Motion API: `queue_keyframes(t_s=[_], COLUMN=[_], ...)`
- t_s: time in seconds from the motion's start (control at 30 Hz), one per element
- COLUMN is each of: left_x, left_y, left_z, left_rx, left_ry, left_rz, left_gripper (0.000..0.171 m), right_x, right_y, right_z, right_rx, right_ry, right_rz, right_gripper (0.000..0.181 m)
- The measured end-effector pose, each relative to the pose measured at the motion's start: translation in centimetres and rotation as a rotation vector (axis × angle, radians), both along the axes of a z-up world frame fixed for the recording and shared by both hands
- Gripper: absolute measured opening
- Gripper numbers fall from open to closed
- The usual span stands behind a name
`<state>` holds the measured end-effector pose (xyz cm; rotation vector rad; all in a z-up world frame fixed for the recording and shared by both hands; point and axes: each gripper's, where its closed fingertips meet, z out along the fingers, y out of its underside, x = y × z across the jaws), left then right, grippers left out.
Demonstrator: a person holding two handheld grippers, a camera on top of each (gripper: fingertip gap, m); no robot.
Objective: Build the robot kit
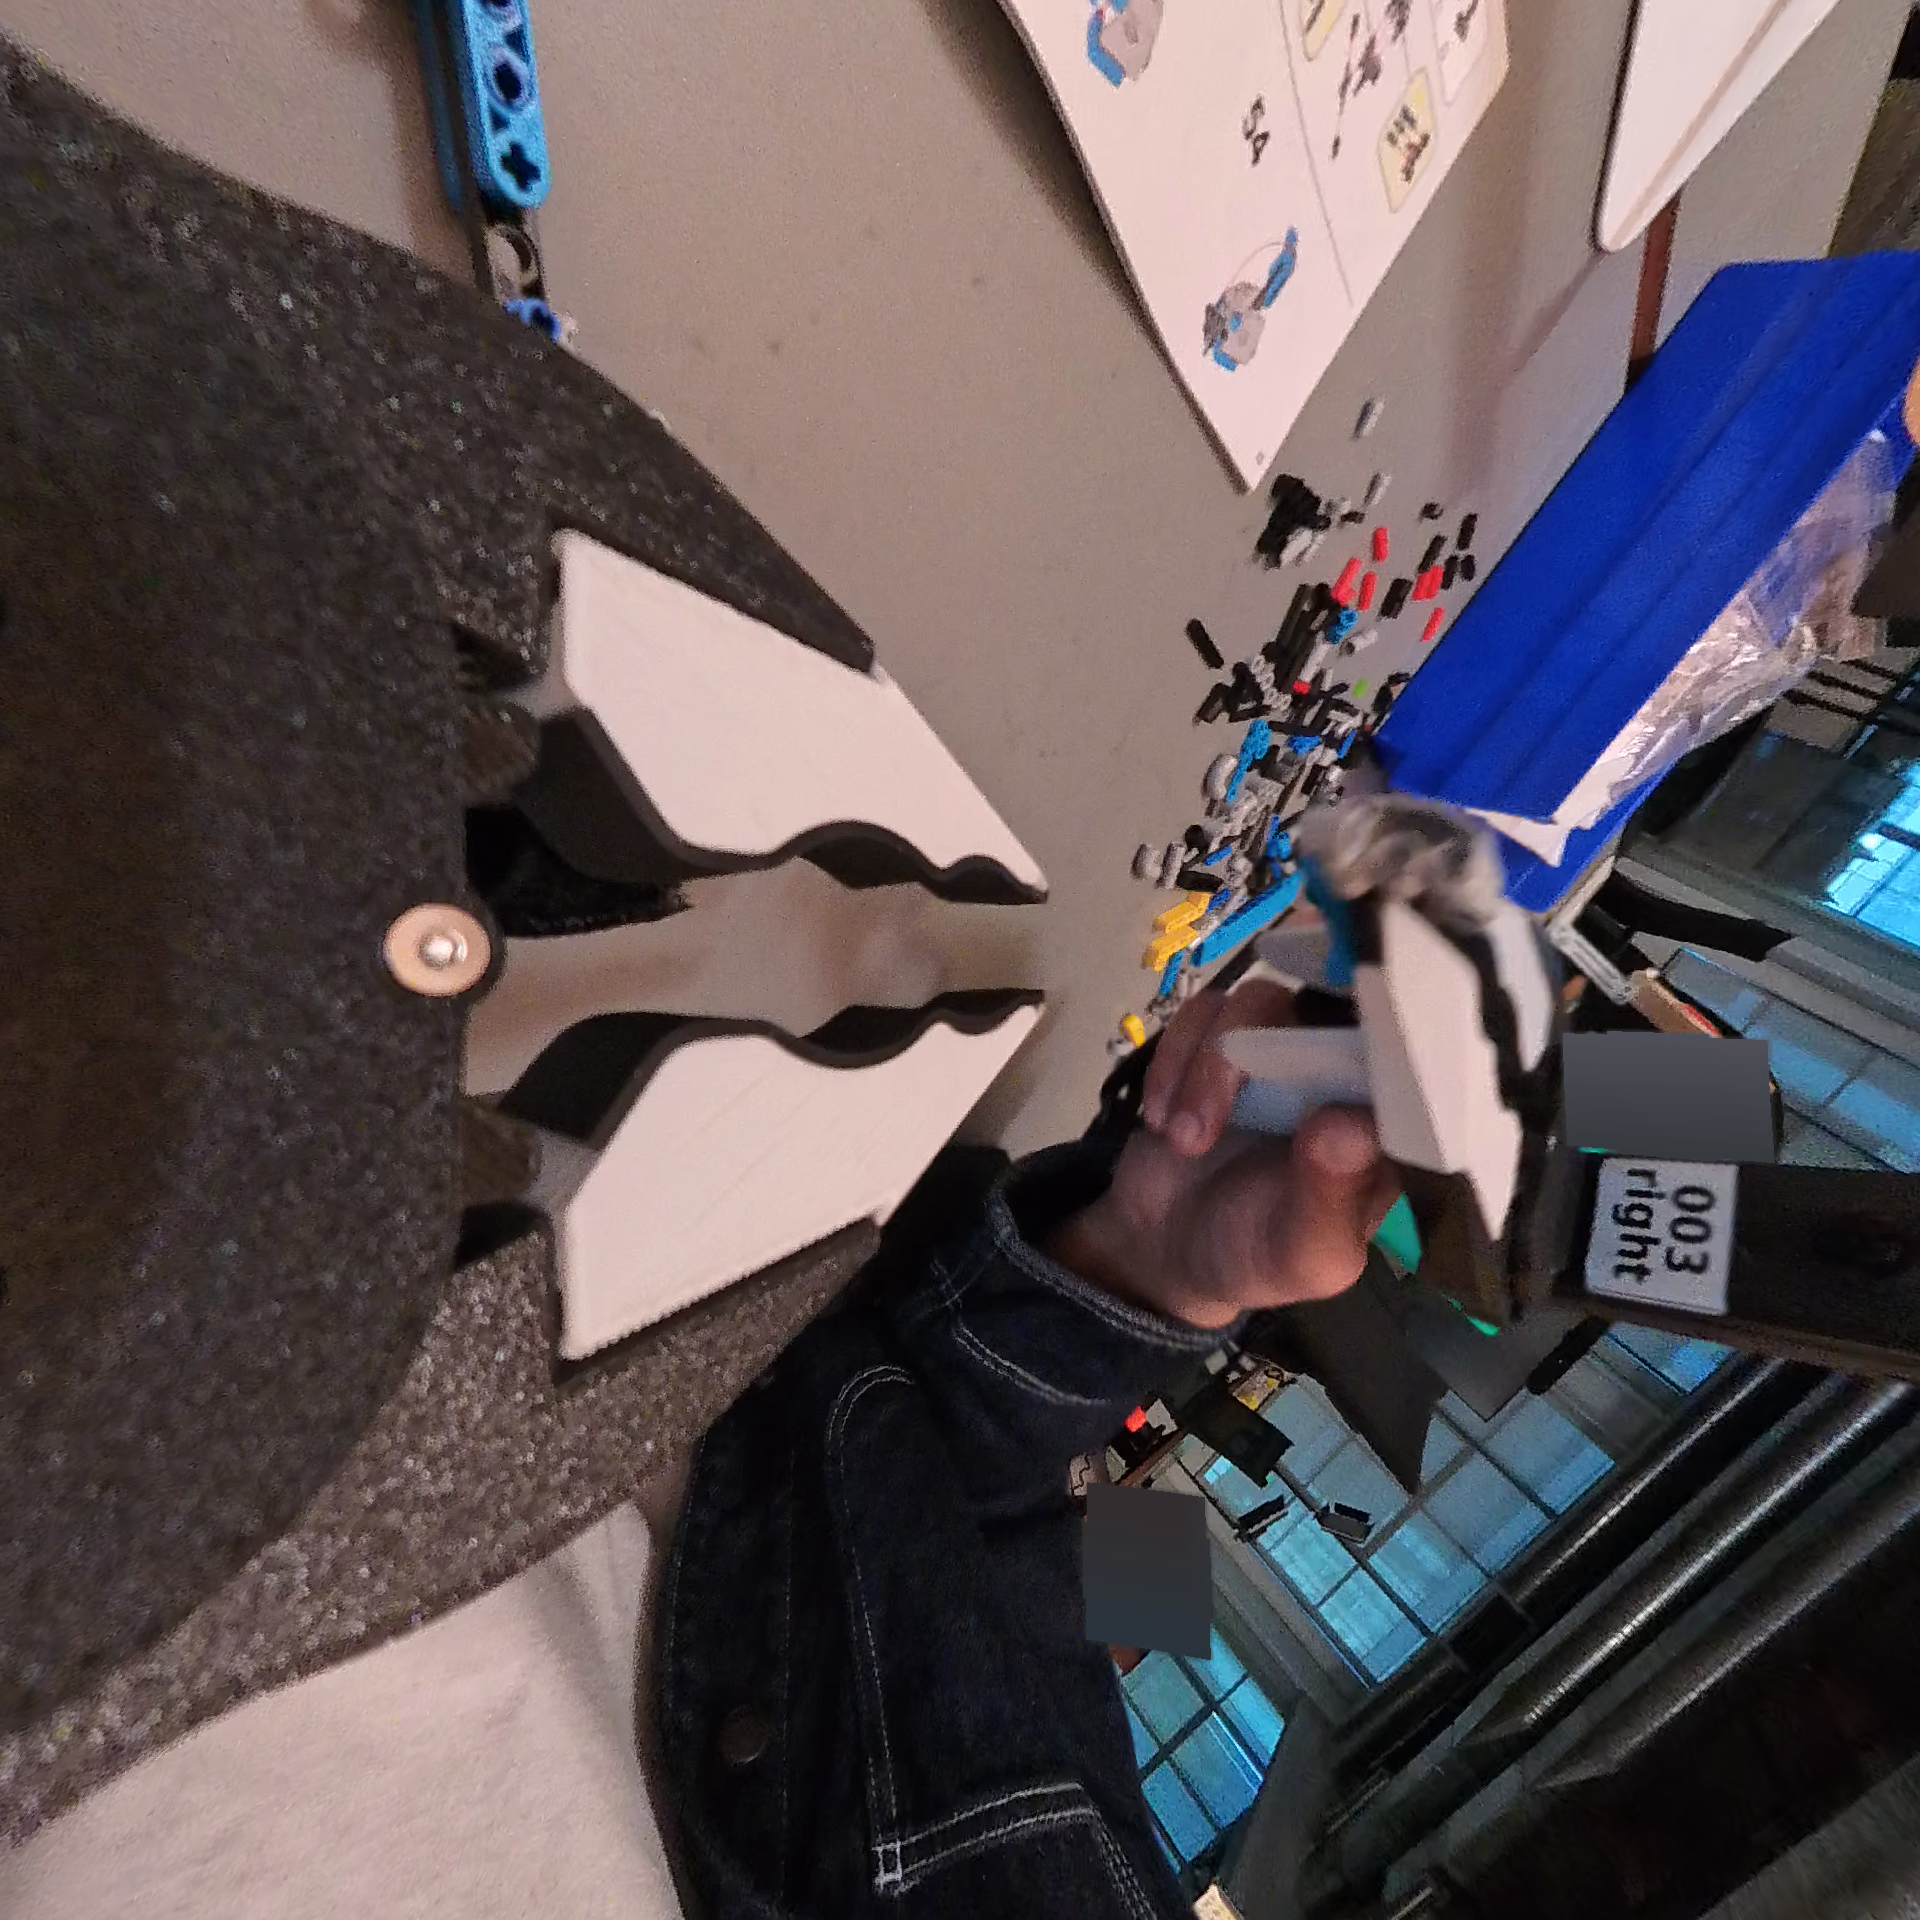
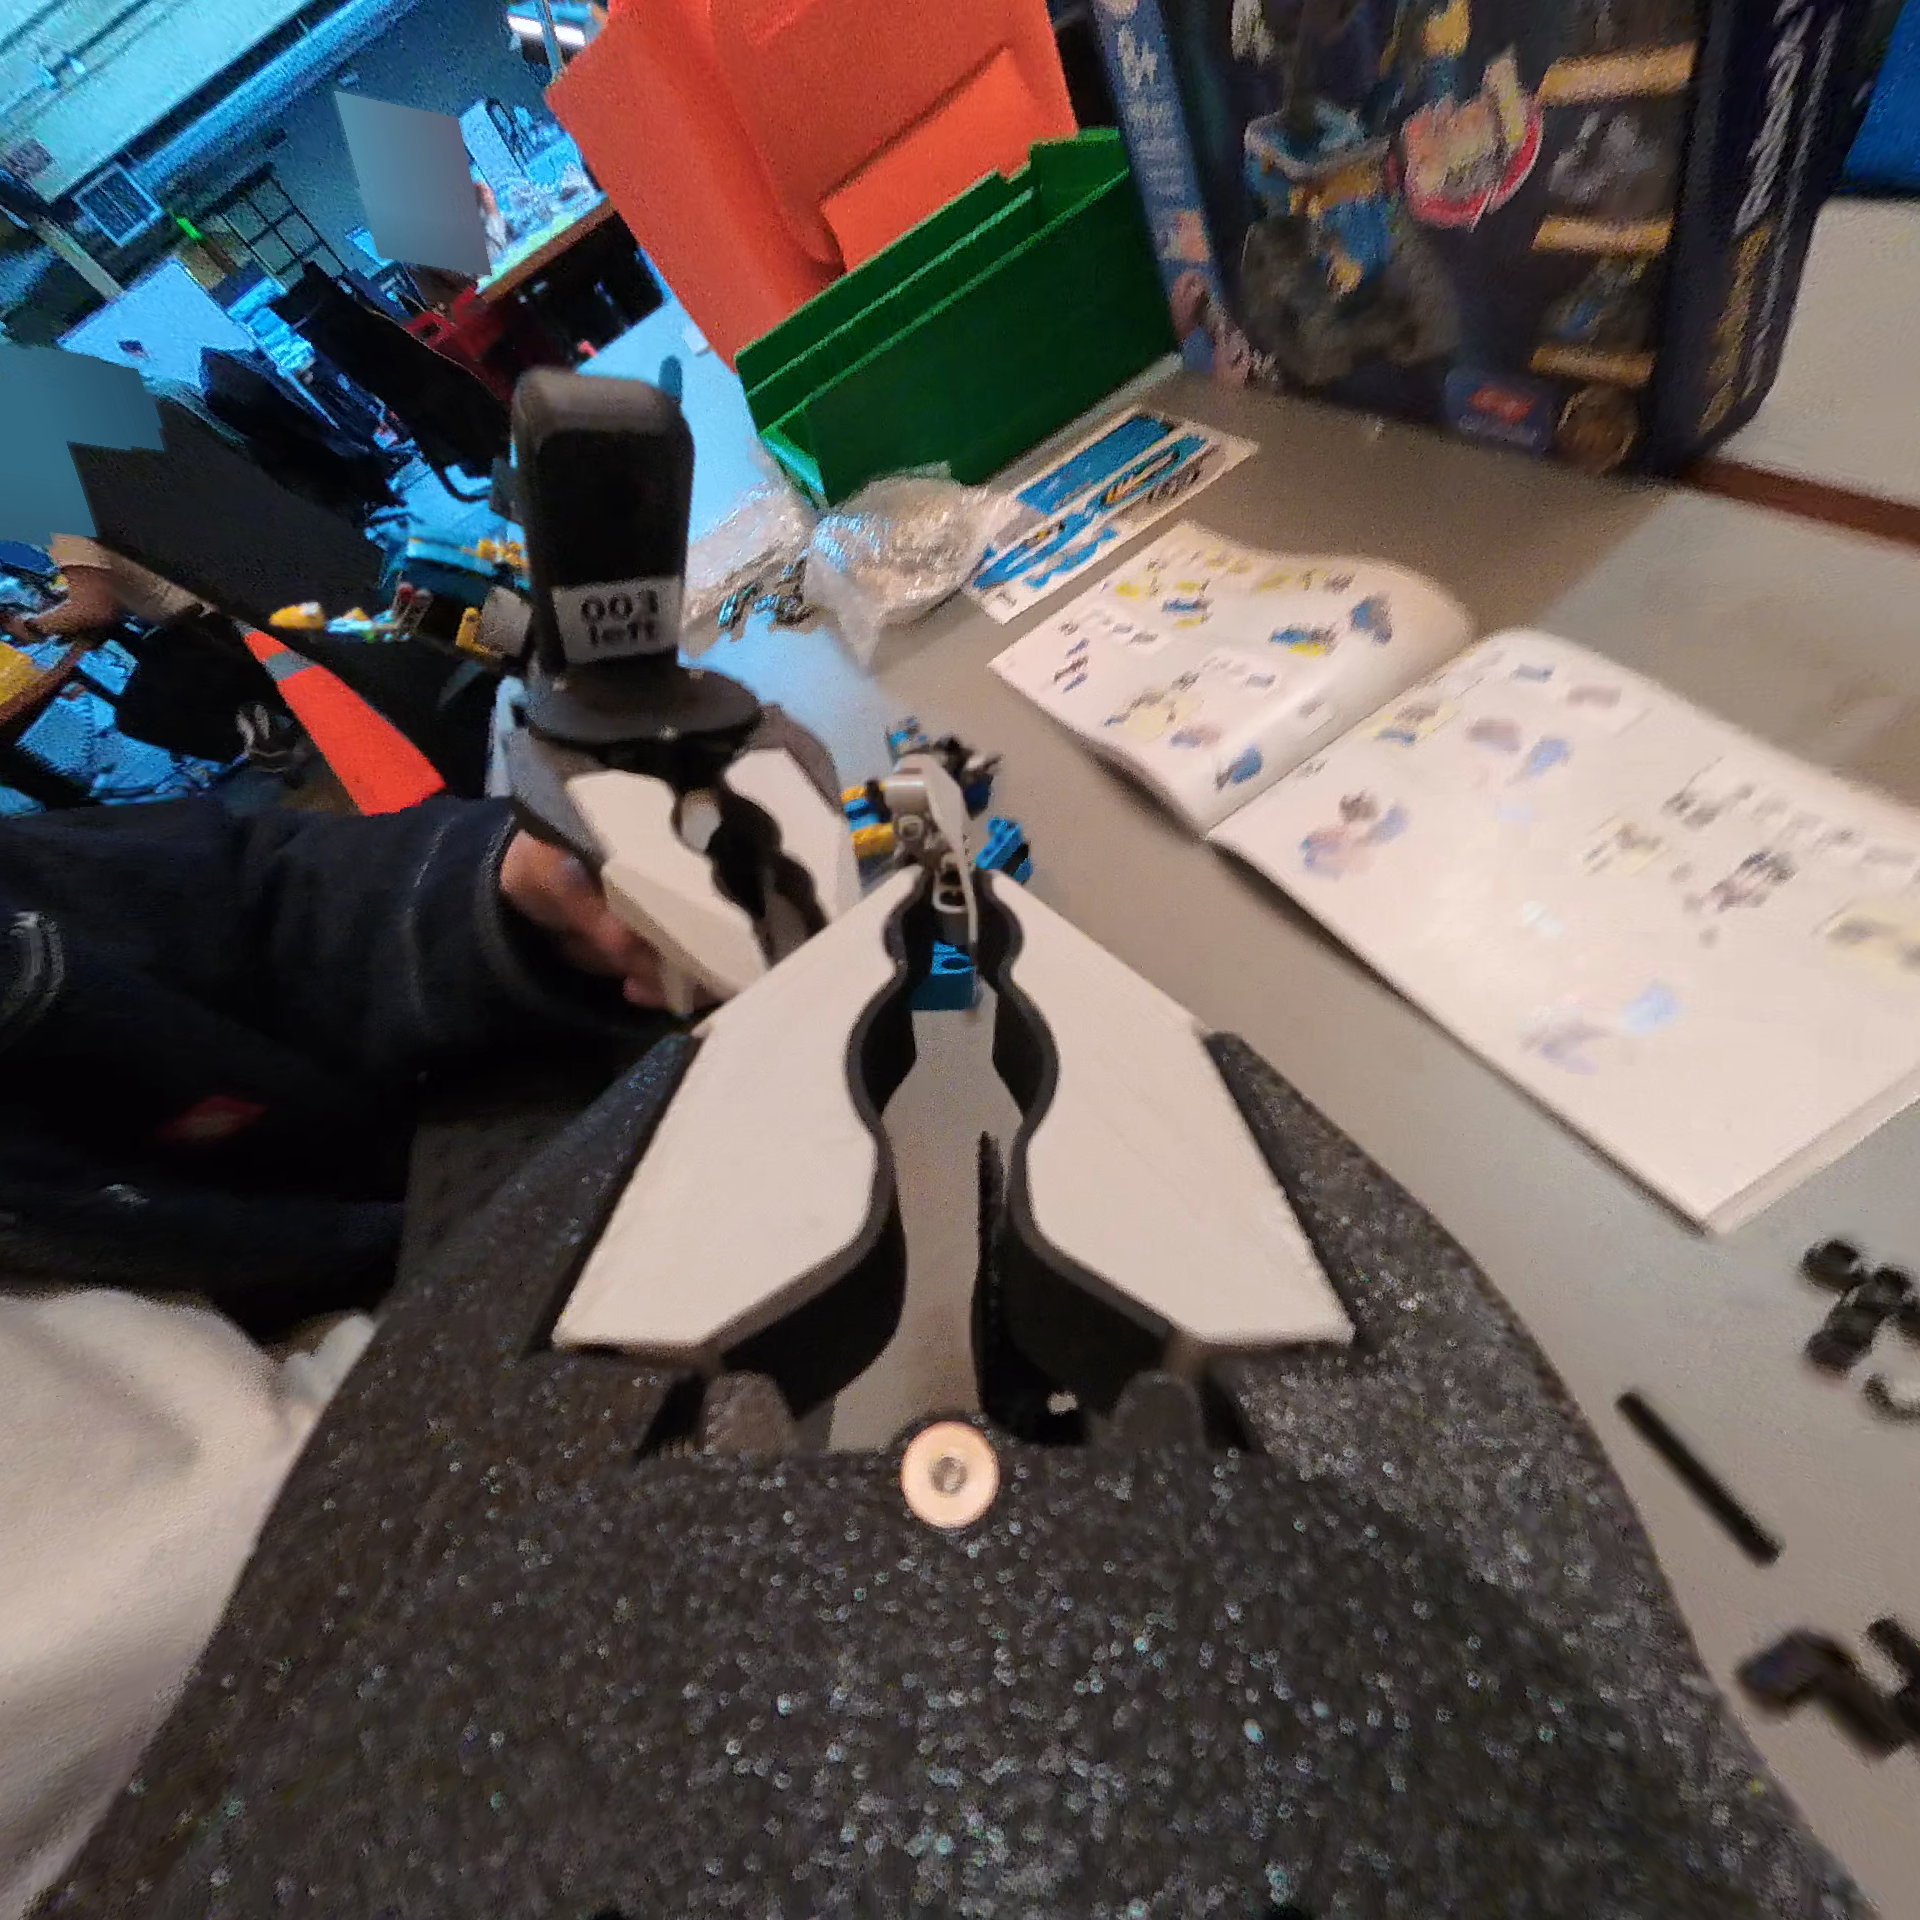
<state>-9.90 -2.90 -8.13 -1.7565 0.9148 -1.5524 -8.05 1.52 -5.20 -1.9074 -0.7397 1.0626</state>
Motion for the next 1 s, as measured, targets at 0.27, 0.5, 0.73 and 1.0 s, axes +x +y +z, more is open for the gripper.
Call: queue_keyframes(t_s=[0.27, 0.5, 0.73, 1.0], left_x=[-1.2, -2.1, -1.8, -1.7], left_y=[2.4, 2.7, 1.9, 1.2], left_z=[0.1, 1.3, 1.4, 1.3], left_rx=[-0.048, -0.392, -0.521, -0.528], left_ry=[0.003, -0.202, -0.250, -0.231], left_rz=[0.086, -0.034, -0.113, -0.153], left_gripper=[0.021, 0.023, 0.024, 0.008], right_x=[-0.8, -1.3, -2.4, -2.8], right_y=[1.4, -0.3, -2.0, -2.5], right_z=[-1.3, -1.0, -1.4, -1.5], right_rx=[0.200, 0.339, 0.484, 0.509], right_ry=[0.209, 0.083, -0.069, -0.081], right_rz=[-0.025, 0.053, 0.128, 0.154], right_gripper=[0.006, 0.006, 0.006, 0.006])
